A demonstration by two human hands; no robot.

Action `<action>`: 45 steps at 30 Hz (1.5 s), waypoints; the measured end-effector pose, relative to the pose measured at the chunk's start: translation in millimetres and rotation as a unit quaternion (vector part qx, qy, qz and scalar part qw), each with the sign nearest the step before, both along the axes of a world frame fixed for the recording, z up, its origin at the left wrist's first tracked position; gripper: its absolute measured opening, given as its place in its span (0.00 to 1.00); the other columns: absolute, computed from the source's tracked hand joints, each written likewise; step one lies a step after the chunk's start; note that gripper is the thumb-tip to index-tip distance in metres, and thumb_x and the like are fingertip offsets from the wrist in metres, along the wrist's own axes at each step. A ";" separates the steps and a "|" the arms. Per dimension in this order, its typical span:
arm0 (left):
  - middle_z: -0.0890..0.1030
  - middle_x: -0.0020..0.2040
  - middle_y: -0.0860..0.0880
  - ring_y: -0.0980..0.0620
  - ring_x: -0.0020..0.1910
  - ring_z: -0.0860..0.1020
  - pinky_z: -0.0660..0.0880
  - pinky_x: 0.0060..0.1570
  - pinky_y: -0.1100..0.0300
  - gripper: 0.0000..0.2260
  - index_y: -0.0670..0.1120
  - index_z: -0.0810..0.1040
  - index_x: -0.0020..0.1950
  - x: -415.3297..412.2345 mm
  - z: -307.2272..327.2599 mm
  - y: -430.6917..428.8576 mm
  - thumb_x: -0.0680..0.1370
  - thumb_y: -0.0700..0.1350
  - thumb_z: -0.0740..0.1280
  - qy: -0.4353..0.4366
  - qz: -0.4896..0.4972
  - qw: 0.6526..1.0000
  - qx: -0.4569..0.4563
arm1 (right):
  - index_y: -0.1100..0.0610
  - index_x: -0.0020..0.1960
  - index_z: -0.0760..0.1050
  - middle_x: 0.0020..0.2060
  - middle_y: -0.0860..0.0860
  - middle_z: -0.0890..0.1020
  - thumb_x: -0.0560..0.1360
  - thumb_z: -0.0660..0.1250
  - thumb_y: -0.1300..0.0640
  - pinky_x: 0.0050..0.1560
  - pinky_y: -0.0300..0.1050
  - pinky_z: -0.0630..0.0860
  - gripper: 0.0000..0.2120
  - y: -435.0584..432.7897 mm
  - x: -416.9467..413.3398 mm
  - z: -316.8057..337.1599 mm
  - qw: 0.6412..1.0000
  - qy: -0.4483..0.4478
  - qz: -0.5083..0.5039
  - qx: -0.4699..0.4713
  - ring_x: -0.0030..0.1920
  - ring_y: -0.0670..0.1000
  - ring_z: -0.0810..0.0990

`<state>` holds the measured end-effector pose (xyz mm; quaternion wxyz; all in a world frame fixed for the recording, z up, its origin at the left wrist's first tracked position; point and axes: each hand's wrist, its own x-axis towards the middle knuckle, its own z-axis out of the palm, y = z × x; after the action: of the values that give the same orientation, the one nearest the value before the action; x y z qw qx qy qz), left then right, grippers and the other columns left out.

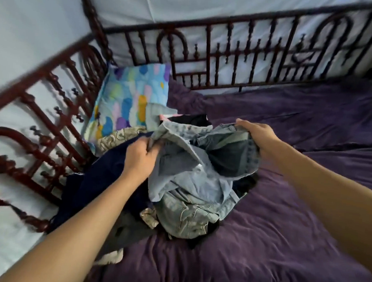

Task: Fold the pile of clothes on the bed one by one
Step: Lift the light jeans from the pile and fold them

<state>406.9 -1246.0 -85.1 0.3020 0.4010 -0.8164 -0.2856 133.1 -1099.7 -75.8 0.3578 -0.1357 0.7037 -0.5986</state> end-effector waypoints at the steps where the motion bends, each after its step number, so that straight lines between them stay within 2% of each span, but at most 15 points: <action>1: 0.68 0.29 0.53 0.54 0.30 0.68 0.57 0.30 0.61 0.15 0.47 0.66 0.33 0.0 17.4 -0.3 0.79 0.44 0.65 0.028 0.011 0.999 -0.013 | 0.58 0.41 0.83 0.36 0.55 0.85 0.67 0.77 0.53 0.36 0.47 0.82 0.09 6.7 -0.9 18.6 1.000 0.001 0.023 -0.011 0.34 0.54 0.84; 4: 0.71 0.35 0.55 0.54 0.34 0.70 0.62 0.32 0.68 0.05 0.45 0.73 0.44 -4.9 64.1 -5.9 0.80 0.39 0.62 0.087 0.022 0.996 -0.020 | 0.57 0.44 0.81 0.39 0.56 0.84 0.68 0.74 0.65 0.33 0.46 0.81 0.07 20.5 -2.8 71.0 0.996 0.045 0.077 -0.013 0.33 0.53 0.84; 6: 0.75 0.41 0.51 0.52 0.42 0.72 0.65 0.41 0.68 0.09 0.43 0.75 0.50 -11.4 95.6 -13.7 0.77 0.32 0.59 0.116 0.009 0.993 -0.035 | 0.57 0.49 0.79 0.40 0.57 0.83 0.69 0.70 0.70 0.34 0.46 0.82 0.12 28.3 -2.8 107.2 0.990 0.112 0.088 0.008 0.34 0.54 0.83; 8: 0.76 0.44 0.47 0.50 0.46 0.73 0.66 0.48 0.63 0.13 0.40 0.76 0.48 -19.3 127.9 -20.3 0.73 0.28 0.56 0.149 -0.030 0.988 -0.035 | 0.57 0.47 0.80 0.37 0.55 0.83 0.69 0.69 0.71 0.33 0.44 0.81 0.12 35.2 -4.3 145.8 0.983 0.176 0.044 0.008 0.32 0.52 0.82; 12: 0.77 0.39 0.49 0.52 0.42 0.73 0.71 0.43 0.60 0.15 0.41 0.80 0.44 -30.3 196.7 -27.4 0.71 0.28 0.55 0.243 -0.081 0.967 0.017 | 0.55 0.39 0.77 0.40 0.52 0.82 0.73 0.67 0.66 0.38 0.44 0.79 0.08 46.2 -15.2 223.6 0.963 0.260 -0.070 -0.024 0.35 0.48 0.80; 15: 0.77 0.35 0.48 0.50 0.40 0.74 0.71 0.40 0.57 0.07 0.44 0.77 0.37 -29.6 249.6 -38.1 0.70 0.42 0.61 0.282 -0.134 0.949 0.034 | 0.55 0.40 0.77 0.35 0.53 0.79 0.74 0.67 0.59 0.39 0.51 0.80 0.05 56.5 -13.4 270.8 0.971 0.213 -0.099 -0.040 0.35 0.53 0.78; 19: 0.82 0.43 0.51 0.53 0.43 0.79 0.75 0.42 0.54 0.21 0.51 0.78 0.45 -28.4 296.0 -58.3 0.66 0.67 0.71 0.163 -0.175 0.961 -0.138 | 0.56 0.44 0.79 0.31 0.52 0.79 0.76 0.66 0.57 0.31 0.51 0.79 0.05 65.1 10.7 294.2 0.972 0.155 -0.147 -0.098 0.31 0.54 0.81; 23: 0.81 0.41 0.44 0.47 0.41 0.78 0.70 0.37 0.55 0.16 0.43 0.79 0.44 -49.8 325.9 -76.3 0.74 0.57 0.69 0.204 -0.147 0.946 -0.202 | 0.57 0.40 0.83 0.37 0.54 0.85 0.74 0.64 0.58 0.37 0.53 0.81 0.09 78.0 29.9 320.8 0.942 0.153 -0.219 -0.203 0.36 0.54 0.84; 25: 0.79 0.39 0.45 0.50 0.39 0.75 0.66 0.34 0.58 0.14 0.42 0.78 0.42 -64.8 338.6 -76.9 0.77 0.53 0.66 0.226 -0.173 0.942 -0.179 | 0.57 0.48 0.82 0.44 0.55 0.86 0.74 0.62 0.55 0.44 0.57 0.82 0.11 88.5 40.2 353.1 0.929 0.171 -0.222 -0.242 0.42 0.55 0.85; 29: 0.79 0.48 0.46 0.48 0.46 0.76 0.70 0.44 0.58 0.10 0.47 0.76 0.48 -97.8 363.7 -64.8 0.80 0.51 0.60 0.287 -0.175 0.935 -0.115 | 0.52 0.53 0.76 0.55 0.56 0.83 0.69 0.68 0.47 0.53 0.58 0.79 0.15 110.1 60.1 409.1 0.911 0.211 -0.167 -0.313 0.50 0.57 0.83; 32: 0.78 0.55 0.42 0.44 0.51 0.76 0.69 0.46 0.55 0.13 0.43 0.76 0.56 -119.5 357.8 -63.9 0.81 0.48 0.57 0.242 -0.146 0.959 -0.040 | 0.53 0.46 0.82 0.47 0.54 0.85 0.70 0.71 0.43 0.47 0.48 0.81 0.14 123.2 70.2 396.2 0.946 0.231 -0.017 -0.224 0.47 0.53 0.84; 35: 0.77 0.60 0.39 0.41 0.55 0.75 0.72 0.51 0.52 0.15 0.40 0.75 0.61 -128.4 324.6 -71.7 0.82 0.47 0.56 0.144 -0.162 0.976 -0.028 | 0.58 0.48 0.82 0.46 0.55 0.85 0.69 0.70 0.56 0.44 0.45 0.82 0.09 127.1 70.0 341.4 0.969 0.222 0.066 -0.081 0.46 0.53 0.84; 38: 0.76 0.63 0.37 0.38 0.60 0.74 0.72 0.58 0.50 0.17 0.38 0.74 0.64 -129.5 311.7 -80.6 0.83 0.47 0.56 0.149 -0.163 0.974 -0.055 | 0.61 0.49 0.82 0.46 0.56 0.85 0.64 0.72 0.63 0.46 0.47 0.82 0.13 124.4 72.8 296.9 0.968 0.242 0.070 -0.008 0.44 0.54 0.84; 40: 0.76 0.62 0.37 0.38 0.59 0.74 0.72 0.58 0.49 0.17 0.38 0.74 0.63 -131.7 321.2 -82.4 0.83 0.48 0.55 0.185 -0.150 0.969 -0.063 | 0.60 0.48 0.84 0.46 0.56 0.86 0.65 0.73 0.62 0.50 0.47 0.82 0.12 122.8 72.7 290.0 0.966 0.243 0.070 -0.053 0.46 0.53 0.85; 45: 0.76 0.61 0.39 0.41 0.59 0.74 0.70 0.57 0.51 0.16 0.40 0.73 0.60 -143.2 332.8 -79.2 0.82 0.49 0.53 0.223 -0.134 0.961 -0.094 | 0.55 0.50 0.85 0.46 0.54 0.86 0.67 0.70 0.57 0.44 0.45 0.81 0.13 124.4 63.5 282.7 0.959 0.084 0.115 -0.244 0.45 0.52 0.85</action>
<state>263.7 -1325.2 247.7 0.4720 0.1841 -0.7973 -0.3280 196.7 -975.3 206.9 0.3201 -0.3483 0.5436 -0.6933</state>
